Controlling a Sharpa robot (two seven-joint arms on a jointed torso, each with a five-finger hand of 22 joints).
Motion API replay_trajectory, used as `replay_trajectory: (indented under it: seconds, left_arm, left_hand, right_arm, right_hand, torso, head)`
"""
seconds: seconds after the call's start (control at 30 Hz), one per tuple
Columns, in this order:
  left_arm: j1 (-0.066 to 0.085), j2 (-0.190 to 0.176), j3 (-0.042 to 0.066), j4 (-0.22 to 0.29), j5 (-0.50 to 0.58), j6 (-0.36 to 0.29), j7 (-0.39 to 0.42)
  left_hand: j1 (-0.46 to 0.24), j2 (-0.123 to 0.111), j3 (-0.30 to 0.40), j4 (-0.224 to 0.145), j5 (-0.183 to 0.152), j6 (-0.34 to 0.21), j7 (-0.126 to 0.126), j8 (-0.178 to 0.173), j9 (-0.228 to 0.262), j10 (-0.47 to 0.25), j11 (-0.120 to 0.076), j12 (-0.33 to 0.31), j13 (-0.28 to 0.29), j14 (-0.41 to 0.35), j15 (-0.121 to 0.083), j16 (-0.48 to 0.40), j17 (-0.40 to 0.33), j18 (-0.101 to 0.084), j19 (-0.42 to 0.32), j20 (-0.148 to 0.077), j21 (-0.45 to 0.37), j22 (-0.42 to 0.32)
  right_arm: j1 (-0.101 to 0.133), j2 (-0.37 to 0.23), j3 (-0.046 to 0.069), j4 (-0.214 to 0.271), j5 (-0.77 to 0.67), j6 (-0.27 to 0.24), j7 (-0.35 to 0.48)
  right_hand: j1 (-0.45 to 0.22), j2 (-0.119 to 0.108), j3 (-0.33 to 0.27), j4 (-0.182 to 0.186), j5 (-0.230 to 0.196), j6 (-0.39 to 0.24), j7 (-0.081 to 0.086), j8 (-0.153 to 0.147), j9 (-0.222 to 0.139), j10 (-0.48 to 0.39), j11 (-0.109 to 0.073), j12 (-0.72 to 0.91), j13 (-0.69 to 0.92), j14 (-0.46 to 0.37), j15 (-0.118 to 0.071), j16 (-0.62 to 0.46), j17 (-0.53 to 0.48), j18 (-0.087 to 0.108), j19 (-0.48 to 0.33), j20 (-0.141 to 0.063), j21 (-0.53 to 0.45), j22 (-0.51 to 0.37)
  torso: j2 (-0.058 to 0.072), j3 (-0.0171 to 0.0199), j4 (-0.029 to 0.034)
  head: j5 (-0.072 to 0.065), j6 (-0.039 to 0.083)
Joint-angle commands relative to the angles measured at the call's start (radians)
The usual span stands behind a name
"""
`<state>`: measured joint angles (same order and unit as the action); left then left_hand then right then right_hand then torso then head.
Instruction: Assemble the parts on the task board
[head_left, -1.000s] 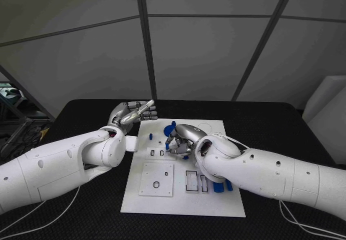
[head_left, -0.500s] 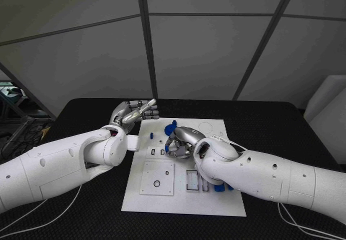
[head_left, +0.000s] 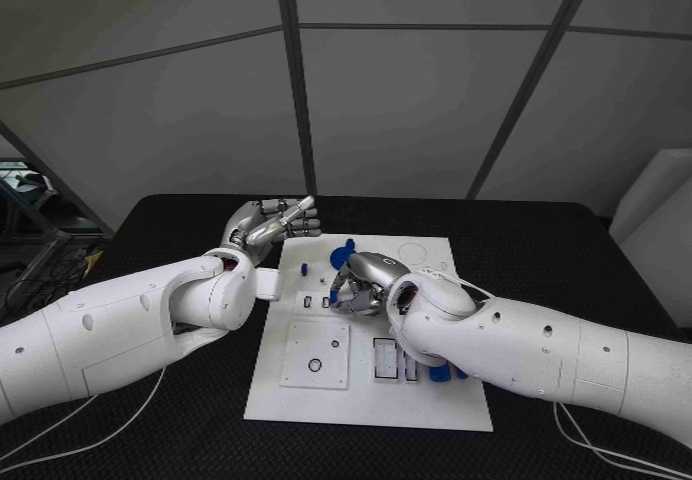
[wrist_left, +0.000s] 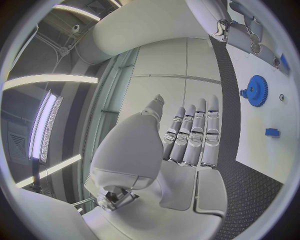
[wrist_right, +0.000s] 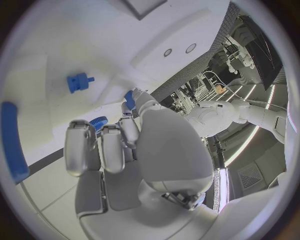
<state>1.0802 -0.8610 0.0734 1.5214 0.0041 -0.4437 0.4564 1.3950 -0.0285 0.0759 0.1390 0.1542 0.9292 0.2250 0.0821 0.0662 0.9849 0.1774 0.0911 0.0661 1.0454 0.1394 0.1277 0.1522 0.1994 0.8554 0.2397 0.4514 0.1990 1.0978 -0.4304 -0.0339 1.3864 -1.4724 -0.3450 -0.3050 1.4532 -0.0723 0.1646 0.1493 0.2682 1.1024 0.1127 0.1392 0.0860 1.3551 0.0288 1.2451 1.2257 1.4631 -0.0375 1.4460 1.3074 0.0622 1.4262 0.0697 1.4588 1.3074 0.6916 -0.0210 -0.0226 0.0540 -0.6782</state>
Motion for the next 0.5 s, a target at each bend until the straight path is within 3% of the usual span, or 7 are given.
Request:
replay_trajectory:
  seconds: [0.03, 0.5]
  left_arm:
    - [0.002, 0.001, 0.001, 0.002, -0.002, 0.012, 0.003]
    - [0.002, 0.001, 0.001, 0.0, -0.002, 0.012, 0.0]
  left_hand:
    - [-0.007, 0.002, -0.001, -0.004, -0.006, 0.003, 0.002, -0.006, 0.0, 0.004, 0.004, -0.003, -0.001, -0.006, -0.002, -0.005, 0.0, -0.022, -0.007, -0.002, -0.006, -0.001]
    - [-0.007, 0.004, 0.0, -0.005, -0.003, 0.003, 0.003, -0.006, 0.0, 0.004, 0.004, -0.004, 0.0, -0.006, -0.002, -0.004, 0.0, -0.021, -0.009, -0.001, -0.006, -0.001]
  right_arm:
    - [-0.002, -0.001, -0.002, -0.002, -0.013, 0.044, -0.003]
    - [-0.002, -0.006, -0.002, 0.003, -0.021, 0.059, -0.009]
  right_hand:
    - [-0.011, -0.004, -0.003, 0.005, -0.006, -0.004, 0.001, -0.001, 0.0, -0.015, 0.001, -0.011, -0.007, 0.064, -0.001, -0.001, 0.054, -0.014, -0.004, 0.003, -0.001, 0.07]
    - [-0.022, -0.016, -0.006, 0.006, -0.001, -0.017, 0.007, -0.007, -0.004, -0.023, 0.006, -0.019, -0.014, 0.063, 0.003, -0.003, 0.052, -0.013, -0.008, 0.007, -0.004, 0.067]
  torso:
    - [0.0, 0.0005, -0.0009]
    - [0.0, 0.0005, 0.0001]
  head:
    - [0.001, -0.001]
    - [0.007, -0.004]
